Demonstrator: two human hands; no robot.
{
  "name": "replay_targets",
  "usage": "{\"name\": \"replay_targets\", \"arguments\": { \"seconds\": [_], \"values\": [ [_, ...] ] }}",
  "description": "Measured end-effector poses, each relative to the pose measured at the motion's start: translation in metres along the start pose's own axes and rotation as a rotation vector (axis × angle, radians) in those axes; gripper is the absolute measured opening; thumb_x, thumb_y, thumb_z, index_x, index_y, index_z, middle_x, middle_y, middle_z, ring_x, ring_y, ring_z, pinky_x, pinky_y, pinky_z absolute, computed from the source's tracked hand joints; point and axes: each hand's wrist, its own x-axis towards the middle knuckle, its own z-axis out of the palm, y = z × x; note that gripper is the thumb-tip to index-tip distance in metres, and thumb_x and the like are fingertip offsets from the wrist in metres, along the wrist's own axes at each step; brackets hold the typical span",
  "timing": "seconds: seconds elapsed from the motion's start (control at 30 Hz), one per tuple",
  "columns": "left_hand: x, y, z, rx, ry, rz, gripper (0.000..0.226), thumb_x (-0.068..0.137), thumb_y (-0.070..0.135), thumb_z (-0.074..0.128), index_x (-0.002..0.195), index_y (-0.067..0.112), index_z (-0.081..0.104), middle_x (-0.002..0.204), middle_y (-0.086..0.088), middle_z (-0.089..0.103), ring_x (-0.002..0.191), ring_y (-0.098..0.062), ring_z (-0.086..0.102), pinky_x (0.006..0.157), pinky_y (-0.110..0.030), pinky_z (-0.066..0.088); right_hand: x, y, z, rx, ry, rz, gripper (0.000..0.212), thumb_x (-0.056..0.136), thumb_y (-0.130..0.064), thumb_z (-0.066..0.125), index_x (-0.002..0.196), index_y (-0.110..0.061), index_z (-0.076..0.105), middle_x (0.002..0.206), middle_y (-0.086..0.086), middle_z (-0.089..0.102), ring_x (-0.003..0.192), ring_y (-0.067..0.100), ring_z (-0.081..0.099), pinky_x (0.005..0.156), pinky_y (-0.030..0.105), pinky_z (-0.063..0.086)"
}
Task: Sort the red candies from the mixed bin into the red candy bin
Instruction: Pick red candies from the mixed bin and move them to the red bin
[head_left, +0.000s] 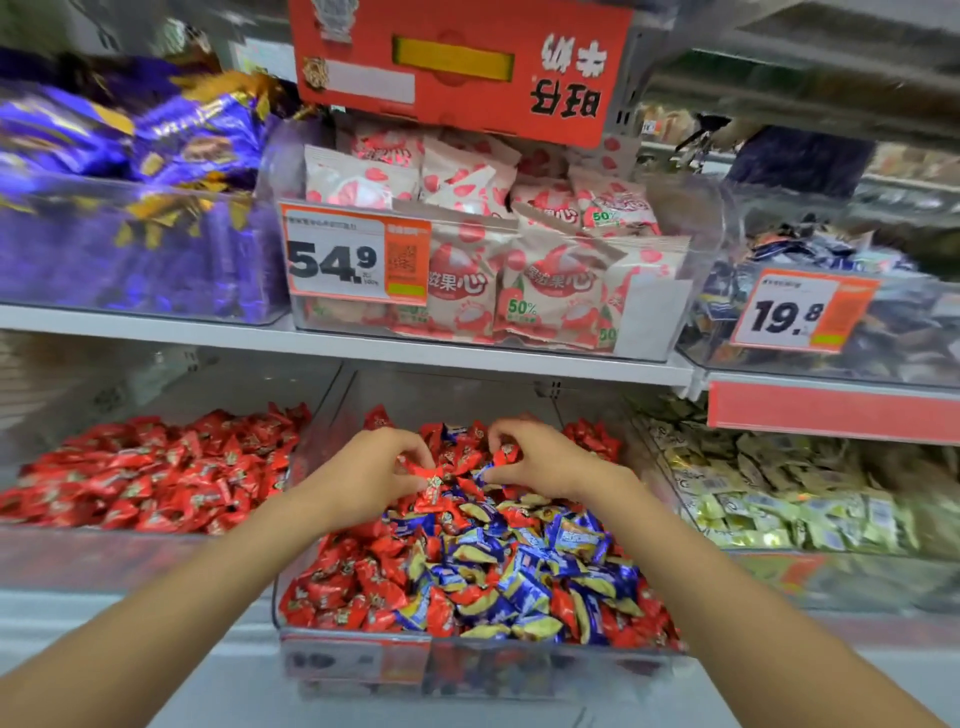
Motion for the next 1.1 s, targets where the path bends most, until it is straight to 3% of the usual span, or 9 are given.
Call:
{"name": "replay_targets", "arguments": {
  "seconds": [0.13,0.3,0.43,0.53,0.7,0.8,0.87,0.97,1.1],
  "values": [
    [-0.007,0.003,0.009,0.044,-0.111,0.029,0.015,0.089,0.02,0.063,0.104,0.022,0.065,0.103,0.008,0.066,0.097,-0.007,0.061,0.088,-0.022,0.046,-0.031,-0.005,-0.012,0.135,0.061,-0.08,0.024,0.086,-0.031,0.07,0.092,-0.019,0.05,0.086,-0.011,0.051,0.073,0.004,0.047,0.067,0.028,0.037],
    [-0.017,0.007,0.023,0.206,-0.219,0.114,0.039,0.092,0.036,0.058,0.129,0.025,0.053,0.128,0.007,0.056,0.118,-0.012,0.051,0.096,-0.023,0.039,-0.057,-0.006,-0.013,0.111,0.119,-0.081,0.025,0.082,-0.034,0.073,0.091,-0.025,0.05,0.102,-0.002,0.05,0.091,0.005,0.046,0.075,0.019,0.035],
    [-0.019,0.005,0.022,0.14,-0.119,0.114,0.028,0.083,0.033,0.07,0.106,0.023,0.057,0.108,0.005,0.061,0.092,-0.009,0.054,0.08,-0.023,0.041,-0.065,-0.008,-0.014,0.164,0.142,-0.081,0.033,0.077,-0.037,0.077,0.082,-0.023,0.047,0.095,-0.006,0.05,0.08,-0.001,0.045,0.073,0.021,0.036],
    [-0.019,0.005,0.013,0.012,-0.008,0.099,0.026,0.079,0.035,0.073,0.09,0.024,0.053,0.091,0.004,0.063,0.082,-0.011,0.057,0.073,-0.023,0.043,-0.071,-0.007,-0.016,0.248,0.157,-0.068,0.034,0.081,-0.045,0.07,0.082,-0.021,0.046,0.085,0.015,0.059,0.068,0.012,0.048,0.065,0.031,0.037],
    [-0.016,0.017,0.006,-0.082,0.135,0.095,0.02,0.085,0.024,0.069,0.092,0.018,0.052,0.078,0.003,0.053,0.059,-0.008,0.043,0.056,-0.014,0.037,-0.08,-0.005,-0.033,0.279,0.228,-0.045,0.012,0.095,-0.026,0.056,0.107,-0.027,0.059,0.099,-0.008,0.062,0.082,0.004,0.057,0.074,0.021,0.043],
    [-0.013,0.015,0.005,-0.07,0.108,0.076,0.014,0.089,0.023,0.064,0.101,0.024,0.058,0.096,0.002,0.051,0.071,-0.008,0.053,0.062,-0.01,0.039,-0.084,-0.003,-0.036,0.276,0.214,-0.012,0.021,0.099,-0.017,0.049,0.111,-0.023,0.066,0.098,-0.012,0.061,0.063,-0.008,0.054,0.057,0.009,0.04],
    [-0.01,0.012,0.007,-0.054,0.081,0.073,0.008,0.09,0.02,0.062,0.097,0.025,0.061,0.105,0.003,0.053,0.09,-0.011,0.055,0.078,-0.014,0.04,-0.083,-0.001,-0.034,0.256,0.198,0.009,0.023,0.099,-0.016,0.048,0.106,-0.021,0.069,0.1,-0.013,0.057,0.062,-0.012,0.053,0.055,0.008,0.037],
    [0.002,0.011,0.014,-0.049,0.084,0.067,0.009,0.094,0.016,0.056,0.095,0.023,0.061,0.108,0.003,0.051,0.1,-0.01,0.051,0.09,-0.024,0.036,-0.081,-0.002,-0.034,0.269,0.206,0.014,0.019,0.098,-0.019,0.052,0.102,-0.019,0.07,0.08,-0.018,0.054,0.053,-0.016,0.049,0.049,0.007,0.034],
    [0.024,0.014,0.024,-0.067,0.041,0.051,0.007,0.094,0.025,0.055,0.092,0.026,0.062,0.108,0.001,0.05,0.102,-0.012,0.049,0.087,-0.023,0.034,-0.077,-0.004,-0.037,0.253,0.227,0.032,0.017,0.088,-0.035,0.066,0.084,-0.02,0.072,0.087,-0.016,0.059,0.067,-0.005,0.051,0.07,0.019,0.037]
  ]
}}
